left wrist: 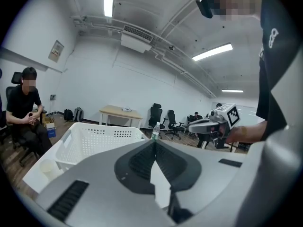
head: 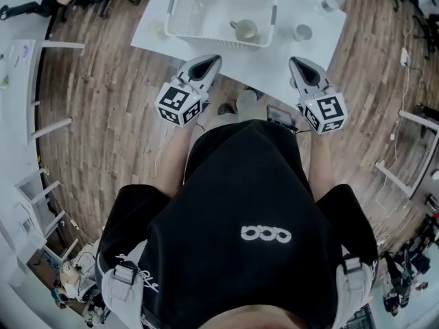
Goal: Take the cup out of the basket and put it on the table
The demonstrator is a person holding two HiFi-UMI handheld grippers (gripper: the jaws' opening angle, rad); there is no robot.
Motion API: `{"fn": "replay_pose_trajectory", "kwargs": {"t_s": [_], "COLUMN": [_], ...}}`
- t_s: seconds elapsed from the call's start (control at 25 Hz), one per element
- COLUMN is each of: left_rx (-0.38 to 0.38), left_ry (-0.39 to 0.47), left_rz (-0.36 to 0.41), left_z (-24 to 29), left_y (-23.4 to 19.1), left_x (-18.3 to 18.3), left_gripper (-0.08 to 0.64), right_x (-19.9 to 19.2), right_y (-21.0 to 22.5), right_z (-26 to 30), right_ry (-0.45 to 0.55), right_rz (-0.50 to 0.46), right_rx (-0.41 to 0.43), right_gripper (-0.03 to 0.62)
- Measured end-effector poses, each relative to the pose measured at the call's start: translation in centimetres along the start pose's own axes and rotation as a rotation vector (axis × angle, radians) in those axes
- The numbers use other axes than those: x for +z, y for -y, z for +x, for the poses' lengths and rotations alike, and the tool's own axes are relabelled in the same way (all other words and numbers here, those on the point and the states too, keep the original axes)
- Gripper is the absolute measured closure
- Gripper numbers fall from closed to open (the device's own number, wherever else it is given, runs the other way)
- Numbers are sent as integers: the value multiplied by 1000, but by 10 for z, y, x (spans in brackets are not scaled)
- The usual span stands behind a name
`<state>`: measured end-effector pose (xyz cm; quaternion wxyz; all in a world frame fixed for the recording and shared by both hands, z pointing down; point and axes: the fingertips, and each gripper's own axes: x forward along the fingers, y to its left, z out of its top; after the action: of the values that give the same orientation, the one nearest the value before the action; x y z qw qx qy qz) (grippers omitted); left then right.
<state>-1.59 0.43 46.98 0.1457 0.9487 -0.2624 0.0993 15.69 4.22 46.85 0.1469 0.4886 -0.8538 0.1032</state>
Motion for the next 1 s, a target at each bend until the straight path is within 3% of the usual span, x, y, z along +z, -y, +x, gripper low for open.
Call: {"fn": "replay_pose_trajectory", "kwargs": {"t_s": [0.36, 1.0], "left_rx": [12, 46], "left_ry": [30, 114], "left_rz": [-11, -32], "left_z": [-33, -69], "left_y": [2, -12], "left_x": [-16, -10], "left_gripper": [551, 551], "right_x": [-17, -11], "right_y": [-42, -57], "right_z": [2, 24], "right_ry": [-46, -72], "right_rz": [9, -48], "right_rx": [41, 64], "right_gripper": [568, 568]}}
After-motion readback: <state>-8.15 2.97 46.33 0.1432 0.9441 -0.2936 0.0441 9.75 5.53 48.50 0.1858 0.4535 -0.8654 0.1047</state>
